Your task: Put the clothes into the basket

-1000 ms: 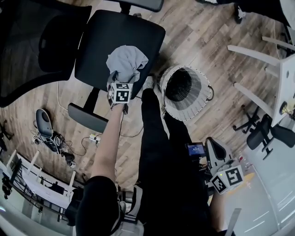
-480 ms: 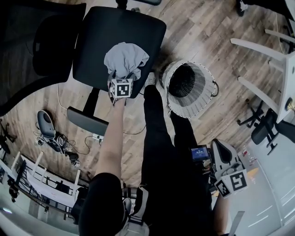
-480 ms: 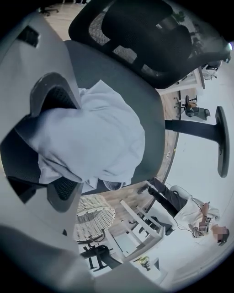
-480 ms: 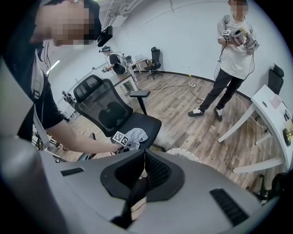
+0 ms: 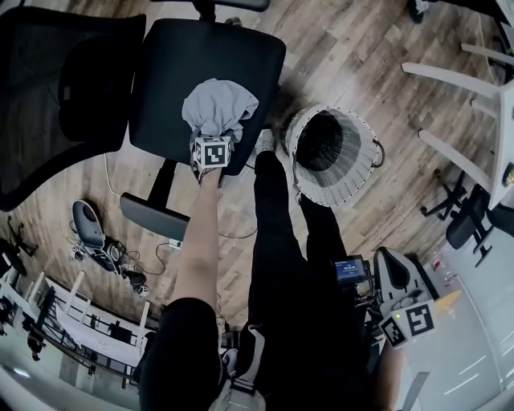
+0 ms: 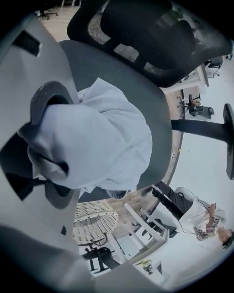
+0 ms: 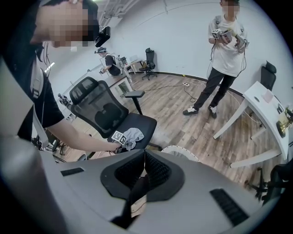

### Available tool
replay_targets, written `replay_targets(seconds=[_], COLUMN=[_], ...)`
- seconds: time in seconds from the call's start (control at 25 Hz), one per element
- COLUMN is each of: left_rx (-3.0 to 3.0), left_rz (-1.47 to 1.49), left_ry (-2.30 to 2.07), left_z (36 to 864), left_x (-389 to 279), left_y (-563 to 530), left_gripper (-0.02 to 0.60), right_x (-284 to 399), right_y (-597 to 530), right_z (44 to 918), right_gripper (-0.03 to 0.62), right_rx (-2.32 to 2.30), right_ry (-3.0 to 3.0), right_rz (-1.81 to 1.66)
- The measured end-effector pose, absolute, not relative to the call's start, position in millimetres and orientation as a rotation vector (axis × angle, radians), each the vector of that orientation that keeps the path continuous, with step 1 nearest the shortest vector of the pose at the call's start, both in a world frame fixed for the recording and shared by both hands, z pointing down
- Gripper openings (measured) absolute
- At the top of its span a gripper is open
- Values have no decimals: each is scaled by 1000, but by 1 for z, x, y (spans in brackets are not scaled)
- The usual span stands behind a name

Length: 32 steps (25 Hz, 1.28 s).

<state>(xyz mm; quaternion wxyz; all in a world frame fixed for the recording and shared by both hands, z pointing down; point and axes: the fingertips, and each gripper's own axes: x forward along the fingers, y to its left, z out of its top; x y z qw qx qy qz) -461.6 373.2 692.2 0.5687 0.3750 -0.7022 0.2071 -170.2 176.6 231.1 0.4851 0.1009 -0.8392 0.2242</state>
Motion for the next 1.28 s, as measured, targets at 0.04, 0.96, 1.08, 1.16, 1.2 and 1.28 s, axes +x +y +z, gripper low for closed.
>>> replay_targets(seconds=[0.04,0.96,1.08,1.16,1.2,1.28], left_rx=[876,796,742,718,717,746], left_rz=[491,568,590,628,645,640], left_ry=[-1647,-1656,-1684,-1704,-1714,-1729], left_z=[692,618,595,573,563,549], left_x=[-463,-456,-453,-457,-460,-463], left_y=[374,389,395,397,397,388], left_gripper=[322,118,118,118,118,118], right_x=[-169,-120,-101,-92,-89,-82], right_y=[176,152,143,138,135,127], right_z=[230,176,165,159,156,153], right_gripper=[17,17,17,15,17,17], right_rx=[252,409,432,443,446,458], right_ry=[-2046,-2252,-2292,-2326,-2342,-2375], right_rz=[546,502,499,498,495,486])
